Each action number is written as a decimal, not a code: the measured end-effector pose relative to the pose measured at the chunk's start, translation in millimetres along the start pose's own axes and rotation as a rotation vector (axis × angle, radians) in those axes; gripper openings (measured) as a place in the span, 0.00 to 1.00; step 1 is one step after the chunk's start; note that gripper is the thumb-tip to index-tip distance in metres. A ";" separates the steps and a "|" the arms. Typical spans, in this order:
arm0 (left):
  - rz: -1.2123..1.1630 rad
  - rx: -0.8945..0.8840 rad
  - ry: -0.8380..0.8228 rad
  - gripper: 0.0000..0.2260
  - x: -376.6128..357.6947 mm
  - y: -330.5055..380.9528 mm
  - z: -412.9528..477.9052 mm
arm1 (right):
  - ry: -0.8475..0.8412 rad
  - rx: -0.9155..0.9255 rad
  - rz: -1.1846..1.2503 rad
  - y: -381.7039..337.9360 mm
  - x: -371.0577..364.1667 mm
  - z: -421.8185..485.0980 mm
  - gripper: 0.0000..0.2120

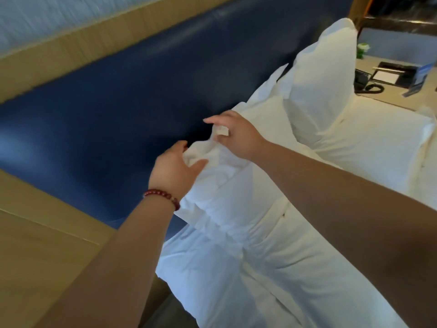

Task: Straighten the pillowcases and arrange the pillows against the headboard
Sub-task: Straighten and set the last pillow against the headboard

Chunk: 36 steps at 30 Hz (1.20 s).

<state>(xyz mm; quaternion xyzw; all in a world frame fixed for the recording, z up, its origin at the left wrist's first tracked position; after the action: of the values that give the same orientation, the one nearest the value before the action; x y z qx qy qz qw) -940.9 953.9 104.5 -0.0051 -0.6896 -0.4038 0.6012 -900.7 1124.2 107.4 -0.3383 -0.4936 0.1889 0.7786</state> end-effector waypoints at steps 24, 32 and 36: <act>-0.424 0.139 0.298 0.10 24.5 -18.6 -8.8 | -0.165 -0.054 -0.583 96.0 79.1 70.2 0.11; -0.383 0.166 0.441 0.08 26.2 -14.1 -15.9 | 0.187 -0.196 -0.461 91.5 122.3 96.5 0.11; -0.207 -0.058 0.519 0.10 31.4 17.7 -22.5 | 0.285 -0.333 -0.215 116.4 118.4 64.7 0.20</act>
<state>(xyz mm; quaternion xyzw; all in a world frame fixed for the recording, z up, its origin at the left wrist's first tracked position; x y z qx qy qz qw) -922.3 938.1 139.3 0.1518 -0.4977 -0.4703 0.7128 -901.8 1302.1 118.6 -0.4310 -0.4360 -0.0287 0.7895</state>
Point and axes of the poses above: each hand's wrist, its own z-axis towards the middle knuckle, its own x-axis out of the back of the hand, y = z × x, the point moved 10 cm from there along z, towards the middle knuckle, and after that the axes turned 1 degree about -x, right-handed, at the moved point
